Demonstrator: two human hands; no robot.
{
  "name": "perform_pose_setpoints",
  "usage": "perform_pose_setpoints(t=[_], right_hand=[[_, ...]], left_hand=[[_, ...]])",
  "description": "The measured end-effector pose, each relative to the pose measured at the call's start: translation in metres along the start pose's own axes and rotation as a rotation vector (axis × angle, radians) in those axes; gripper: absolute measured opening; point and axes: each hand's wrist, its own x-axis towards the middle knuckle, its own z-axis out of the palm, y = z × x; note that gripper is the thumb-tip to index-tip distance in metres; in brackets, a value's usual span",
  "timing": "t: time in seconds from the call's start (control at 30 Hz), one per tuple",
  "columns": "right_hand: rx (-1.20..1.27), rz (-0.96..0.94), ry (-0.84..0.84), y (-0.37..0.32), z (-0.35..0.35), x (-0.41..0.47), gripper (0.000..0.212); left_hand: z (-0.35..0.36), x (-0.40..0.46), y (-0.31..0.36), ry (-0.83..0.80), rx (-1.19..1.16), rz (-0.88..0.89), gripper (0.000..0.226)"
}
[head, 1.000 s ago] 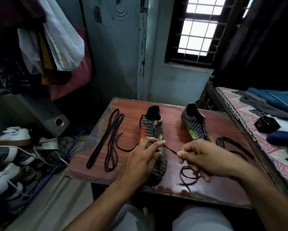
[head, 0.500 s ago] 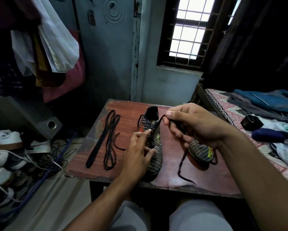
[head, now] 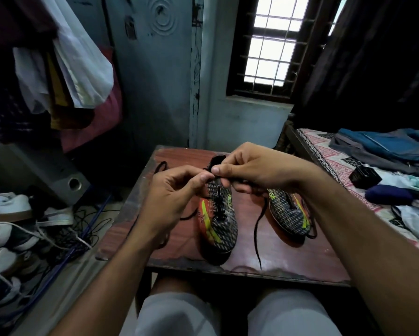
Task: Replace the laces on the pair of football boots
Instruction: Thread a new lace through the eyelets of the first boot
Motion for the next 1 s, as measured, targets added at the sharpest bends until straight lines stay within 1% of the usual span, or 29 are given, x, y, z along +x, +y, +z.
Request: perform_pose_setpoints(t=[0.1, 0.13, 0.27, 0.33, 0.4, 0.43, 0.5, 0.53, 0.57, 0.6, 0.67, 0.77, 0.87, 0.93, 1.0], right_hand=[[0.022, 0.076, 0.06, 0.021, -0.003, 0.004, 0.042], [0.049, 0.085, 0.089, 0.031, -0.003, 0.005, 0.043], [0.16, 0.085, 0.255, 0.072, -0.007, 0.004, 0.042], [0.168, 0.088, 0.363, 0.087, -0.006, 0.004, 0.042], [0.136, 0.092, 0.43, 0.094, -0.005, 0.005, 0.043], [0.107, 0.084, 0.426, 0.094, -0.003, 0.006, 0.043], [0.057, 0.051, 0.346, 0.089, 0.003, 0.01, 0.043], [0.043, 0.034, 0.3, 0.085, 0.009, 0.013, 0.043], [0.019, 0.014, 0.261, 0.08, 0.014, 0.016, 0.042], [-0.016, -0.009, 0.23, 0.077, 0.019, 0.02, 0.042], [-0.107, -0.05, 0.192, 0.071, 0.026, 0.026, 0.043], [-0.17, -0.06, 0.189, 0.075, 0.025, 0.026, 0.045], [-0.07, 0.011, 0.274, 0.099, 0.017, 0.023, 0.044], [0.016, 0.059, 0.382, 0.121, 0.014, 0.02, 0.044], [0.097, 0.088, 0.471, 0.139, 0.015, 0.017, 0.044]], left_hand=[[-0.012, 0.001, -0.017, 0.024, 0.079, -0.017, 0.011], [-0.017, 0.001, -0.024, 0.054, 0.083, -0.035, 0.011], [-0.039, -0.003, -0.044, 0.251, -0.042, -0.132, 0.022], [-0.043, -0.006, -0.049, 0.258, -0.033, -0.173, 0.022], [-0.04, -0.005, -0.053, 0.202, 0.109, -0.197, 0.016], [-0.037, -0.005, -0.055, 0.162, 0.243, -0.19, 0.02], [-0.027, -0.004, -0.057, 0.053, 0.534, -0.103, 0.038], [-0.02, -0.005, -0.059, -0.008, 0.58, -0.063, 0.043], [-0.012, -0.006, -0.06, -0.062, 0.557, -0.064, 0.042], [-0.005, -0.008, -0.058, -0.091, 0.491, -0.091, 0.035], [0.006, -0.013, -0.061, -0.088, 0.396, -0.131, 0.008], [0.011, -0.017, -0.065, -0.043, 0.306, -0.164, 0.015], [0.001, -0.015, -0.065, 0.027, 0.114, -0.251, 0.022], [-0.008, -0.012, -0.066, 0.042, 0.123, -0.238, 0.023], [-0.016, -0.012, -0.068, 0.023, 0.161, -0.219, 0.021]])
